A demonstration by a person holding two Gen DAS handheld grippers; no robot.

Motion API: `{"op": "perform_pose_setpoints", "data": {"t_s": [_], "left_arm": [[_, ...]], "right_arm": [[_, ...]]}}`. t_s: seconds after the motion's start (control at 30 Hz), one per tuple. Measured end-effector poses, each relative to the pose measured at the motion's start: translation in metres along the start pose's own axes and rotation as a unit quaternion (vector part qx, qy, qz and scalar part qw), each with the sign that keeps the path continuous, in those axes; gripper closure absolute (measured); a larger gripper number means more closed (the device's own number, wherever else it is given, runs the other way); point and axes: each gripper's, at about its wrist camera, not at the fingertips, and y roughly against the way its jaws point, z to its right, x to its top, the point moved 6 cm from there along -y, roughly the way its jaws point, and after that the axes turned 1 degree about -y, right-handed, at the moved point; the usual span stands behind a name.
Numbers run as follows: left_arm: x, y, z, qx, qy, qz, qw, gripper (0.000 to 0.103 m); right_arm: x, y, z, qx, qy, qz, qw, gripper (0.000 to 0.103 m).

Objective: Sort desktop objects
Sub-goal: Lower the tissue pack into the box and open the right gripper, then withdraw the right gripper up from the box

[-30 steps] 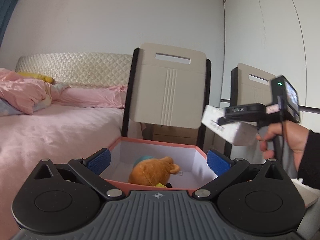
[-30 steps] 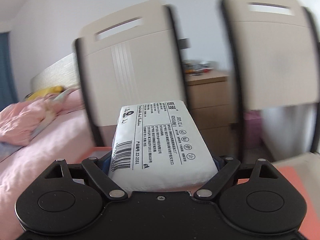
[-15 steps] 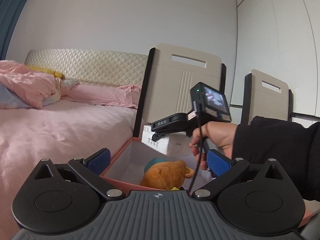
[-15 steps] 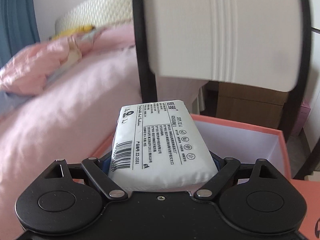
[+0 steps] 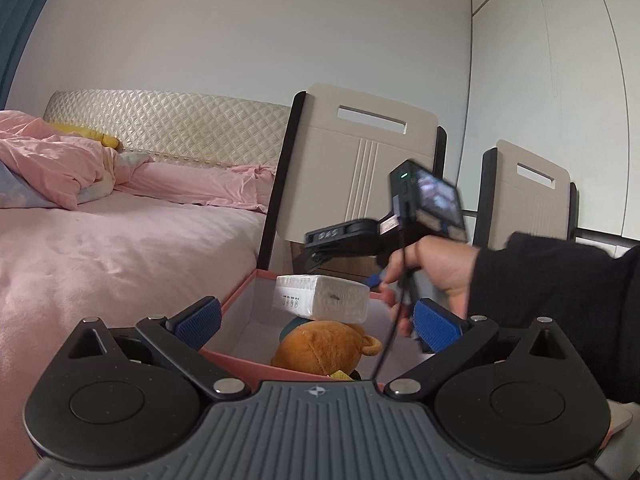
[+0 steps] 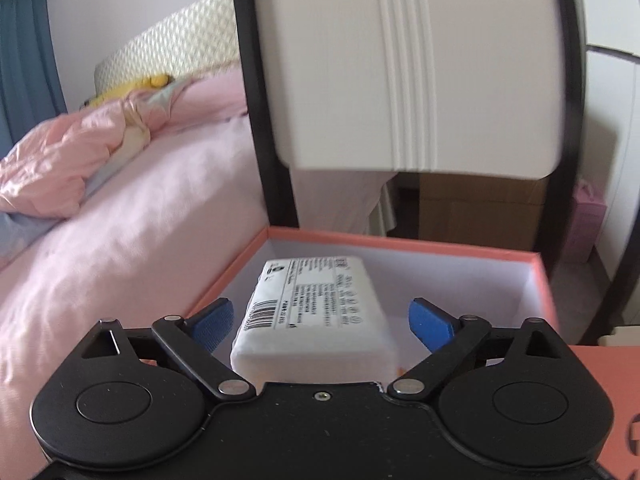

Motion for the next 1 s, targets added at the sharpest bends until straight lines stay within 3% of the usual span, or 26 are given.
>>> {"op": "perform_pose_setpoints", "data": {"t_s": [0.27,0.57,0.7,1.0], "left_arm": [[-0.002,0.001,0.006,-0.014,-0.005,-0.007,0.9999,0.000],[-0.005,0.004,0.018,-0.025,-0.011,-0.015,0.9995,0.000],[-0.007,0.001,0.020,-0.023,-0.016,-0.016,0.9995,0.000],[-0.013,-0.003,0.027,-0.008,-0.045,-0.015,0.9988,0.000]], "right_arm": [[-0.003,0.103,0.042,-0.035,-0.010,0.075,0.997,0.001],[-0.059,0.191,0.085,-0.062,-0.017,0.123,0.990,0.001],[-0.092,0.219,0.098,-0.064,-0.017,0.137,0.988,0.001],[-0.139,0.241,0.126,-0.078,-0.014,0.175,0.981,0.001]]}}
